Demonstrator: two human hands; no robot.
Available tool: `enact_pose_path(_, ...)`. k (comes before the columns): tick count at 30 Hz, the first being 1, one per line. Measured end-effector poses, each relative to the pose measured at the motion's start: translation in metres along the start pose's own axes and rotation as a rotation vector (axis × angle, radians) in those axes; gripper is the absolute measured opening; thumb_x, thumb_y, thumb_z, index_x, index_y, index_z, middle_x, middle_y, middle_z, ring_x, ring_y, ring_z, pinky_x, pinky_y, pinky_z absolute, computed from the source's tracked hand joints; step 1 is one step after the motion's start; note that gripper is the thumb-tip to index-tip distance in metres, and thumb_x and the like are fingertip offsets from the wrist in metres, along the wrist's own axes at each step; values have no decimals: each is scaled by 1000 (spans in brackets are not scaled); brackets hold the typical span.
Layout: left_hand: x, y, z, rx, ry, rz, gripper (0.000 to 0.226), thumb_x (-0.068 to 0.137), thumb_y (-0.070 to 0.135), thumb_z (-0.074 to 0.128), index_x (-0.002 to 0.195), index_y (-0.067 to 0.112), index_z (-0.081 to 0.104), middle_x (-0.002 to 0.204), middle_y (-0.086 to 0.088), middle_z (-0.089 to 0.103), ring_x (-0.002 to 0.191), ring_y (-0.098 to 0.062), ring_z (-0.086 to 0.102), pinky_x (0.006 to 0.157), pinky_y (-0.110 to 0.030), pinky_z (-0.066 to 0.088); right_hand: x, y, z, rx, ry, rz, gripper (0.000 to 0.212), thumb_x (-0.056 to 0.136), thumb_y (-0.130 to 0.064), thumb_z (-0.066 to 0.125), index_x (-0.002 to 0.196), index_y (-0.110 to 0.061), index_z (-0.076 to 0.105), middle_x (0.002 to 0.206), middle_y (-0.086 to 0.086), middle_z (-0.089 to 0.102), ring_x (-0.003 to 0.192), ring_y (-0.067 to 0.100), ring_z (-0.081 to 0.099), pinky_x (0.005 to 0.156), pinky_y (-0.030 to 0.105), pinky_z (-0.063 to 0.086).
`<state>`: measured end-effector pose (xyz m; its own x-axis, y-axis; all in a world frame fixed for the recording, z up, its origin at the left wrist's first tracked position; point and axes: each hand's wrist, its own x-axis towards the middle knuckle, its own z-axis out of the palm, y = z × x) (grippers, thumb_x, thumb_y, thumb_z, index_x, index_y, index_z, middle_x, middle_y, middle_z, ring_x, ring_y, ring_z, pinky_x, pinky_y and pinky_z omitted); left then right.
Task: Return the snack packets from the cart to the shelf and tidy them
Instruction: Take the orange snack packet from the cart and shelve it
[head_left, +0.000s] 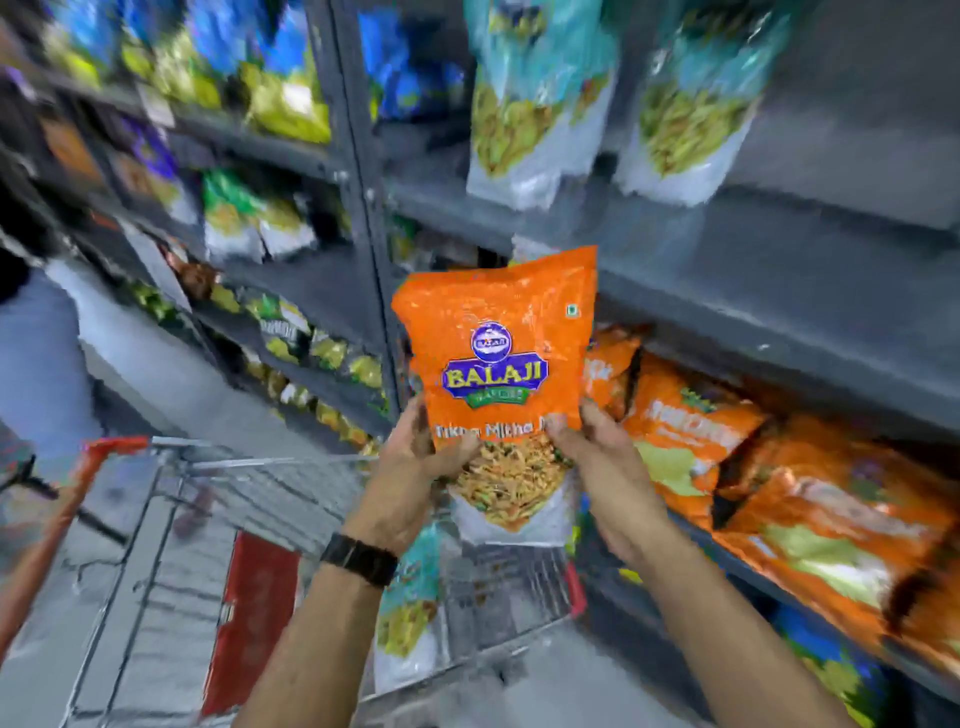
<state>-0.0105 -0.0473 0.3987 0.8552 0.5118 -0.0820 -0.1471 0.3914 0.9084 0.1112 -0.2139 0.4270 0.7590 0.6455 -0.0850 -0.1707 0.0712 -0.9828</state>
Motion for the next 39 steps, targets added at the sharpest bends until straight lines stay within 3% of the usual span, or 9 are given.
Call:
enact_pose_path(5,7,63,113,66,-235,174,68,78,9,83,140,11,55,134,-11,72,116,-23,71,94,-35,59,-27,-99,-51,48,69,-279,23,99,-30,65,119,-33,76,122,0,81,110,13,77,92,31,63)
enact_pose_path(11,34,94,255,87,-449,268,54,80,-2,74,129,17,64,131,-13,73,117,-27,70,107,-47,56,-54,-180,-142,83,291,-482,24,98,-37,65,120,-33,75,126,5,80,125,33,71,110,55,53)
enact_pose_path(21,91,72,444,111,-652,152,62,84,2,78,141,18,57,132,-10,73,128,-33,66,109,-53,52,-71,-268,-286,-2,567,-560,21,99,-41,66,118,-35,74,117,-3,83,109,20,79,91,41,61)
enact_pose_path(26,99,46,469,170,-597,89,60,82,11,83,136,20,59,126,-4,77,118,-23,73,91,-38,61,-57,-250,-323,-9,626,-517,27,101,-36,65,125,-25,70,119,3,82,113,27,77,101,52,59)
enact_pose_path(29,97,44,473,202,-592,102,58,81,14,84,134,20,60,124,-2,78,103,-12,78,75,-25,62,-54,-239,-328,-6,663,-533,23,101,-37,64,120,-27,72,115,1,83,110,26,79,89,40,64)
enact_pose_path(31,96,45,472,258,-584,138,63,83,13,83,139,20,57,130,-5,74,112,-16,74,86,-31,62,-53,-237,-325,-44,728,-536,23,101,-38,64,120,-26,69,111,-3,82,109,24,78,80,28,62)
enact_pose_path(34,89,51,455,312,-534,189,75,87,8,78,152,21,44,137,-6,67,127,-23,65,105,-42,55,-57,-225,-319,-127,983,-566,24,100,-38,66,121,-30,60,106,-5,72,111,24,71,80,32,54)
enact_pose_path(36,81,55,430,333,-482,256,72,90,8,75,154,22,44,136,-6,67,122,-19,67,97,-29,57,-67,-215,-310,-169,1120,-652,23,98,-36,69,118,-28,63,105,4,70,102,24,70,83,45,58)
enact_pose_path(39,66,50,373,367,-408,377,52,91,14,74,139,27,61,120,0,77,100,-2,73,79,-13,57,-81,-197,-280,-216,1008,-780,16,96,-28,72,110,-35,68,96,-6,70,87,15,67,82,47,59)
